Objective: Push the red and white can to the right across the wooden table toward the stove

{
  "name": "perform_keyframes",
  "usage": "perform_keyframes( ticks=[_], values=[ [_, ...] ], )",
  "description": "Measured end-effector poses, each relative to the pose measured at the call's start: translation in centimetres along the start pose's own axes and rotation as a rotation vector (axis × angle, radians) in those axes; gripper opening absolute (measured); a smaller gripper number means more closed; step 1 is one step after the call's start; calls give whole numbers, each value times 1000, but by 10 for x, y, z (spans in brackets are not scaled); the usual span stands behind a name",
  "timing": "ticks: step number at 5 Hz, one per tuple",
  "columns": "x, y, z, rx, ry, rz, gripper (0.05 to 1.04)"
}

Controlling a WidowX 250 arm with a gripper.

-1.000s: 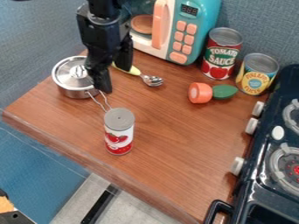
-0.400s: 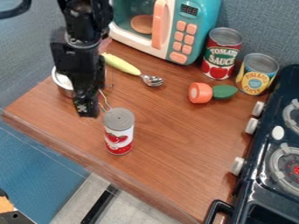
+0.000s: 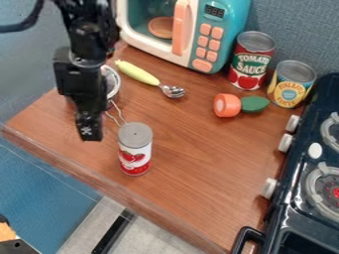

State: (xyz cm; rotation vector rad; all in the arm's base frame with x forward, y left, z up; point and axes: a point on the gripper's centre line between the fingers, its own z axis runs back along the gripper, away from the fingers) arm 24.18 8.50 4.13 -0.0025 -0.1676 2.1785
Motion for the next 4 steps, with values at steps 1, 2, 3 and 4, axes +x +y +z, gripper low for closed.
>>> perform_keyframes(
  ticks=[1, 2, 3, 4],
  values=[
    [-3, 1, -8, 11, -43, -32, 999],
    [-10, 4, -13, 25, -22, -52, 999],
    [-23, 13, -20, 70, -3, -73, 999],
    [-34, 18, -22, 96, -23, -57, 999]
  ],
)
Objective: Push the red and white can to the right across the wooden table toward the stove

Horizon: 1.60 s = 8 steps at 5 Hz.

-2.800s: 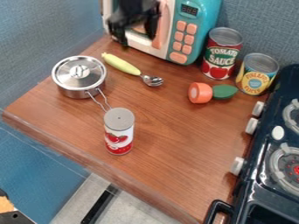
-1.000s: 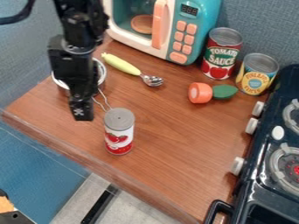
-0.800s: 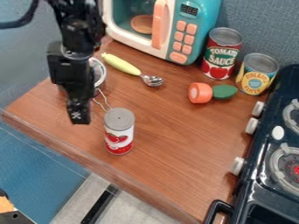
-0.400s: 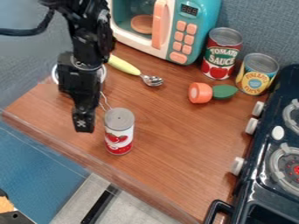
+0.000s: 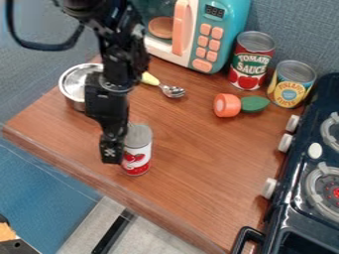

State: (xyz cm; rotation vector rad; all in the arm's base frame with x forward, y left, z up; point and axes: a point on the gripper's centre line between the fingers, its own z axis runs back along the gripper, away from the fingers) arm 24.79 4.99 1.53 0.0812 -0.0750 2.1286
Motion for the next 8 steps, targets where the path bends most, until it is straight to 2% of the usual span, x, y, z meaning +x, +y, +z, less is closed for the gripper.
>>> perform_keyframes(
  ticks=[1, 2, 3, 5, 6, 8],
  values=[
    [-14, -2, -2, 16, 6, -10, 999],
    [-35, -5, -1, 9, -8, -49, 999],
    [-52, -3, -8, 25, -5, -90, 999],
    [-83, -2, -6, 29, 11, -197, 999],
    [-102, 2, -2, 22, 44, -251, 999],
    [-129, 5, 4, -3, 60, -350, 999]
  ],
)
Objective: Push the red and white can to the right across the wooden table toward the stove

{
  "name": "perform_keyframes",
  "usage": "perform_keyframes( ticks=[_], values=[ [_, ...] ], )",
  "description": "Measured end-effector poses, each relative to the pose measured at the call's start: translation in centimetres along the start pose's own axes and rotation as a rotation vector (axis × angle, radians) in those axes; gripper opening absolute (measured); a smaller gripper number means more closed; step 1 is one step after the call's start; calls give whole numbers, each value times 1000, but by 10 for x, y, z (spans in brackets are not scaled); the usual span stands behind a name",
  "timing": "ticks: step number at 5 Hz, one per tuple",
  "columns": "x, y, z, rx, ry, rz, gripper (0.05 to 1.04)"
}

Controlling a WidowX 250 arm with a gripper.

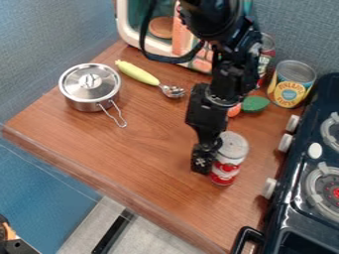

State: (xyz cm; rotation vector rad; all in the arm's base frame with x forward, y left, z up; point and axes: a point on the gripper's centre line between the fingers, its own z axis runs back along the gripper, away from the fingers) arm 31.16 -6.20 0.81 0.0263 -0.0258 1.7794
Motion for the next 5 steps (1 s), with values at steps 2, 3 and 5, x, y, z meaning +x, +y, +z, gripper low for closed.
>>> perform_keyframes(
  ticks=[2, 3, 5],
  values=[
    [14, 3, -3, -6, -25, 19, 999],
    [38, 0, 19, -55, -18, 96, 999],
    [66, -8, 57, -138, -17, 95, 999]
  ],
)
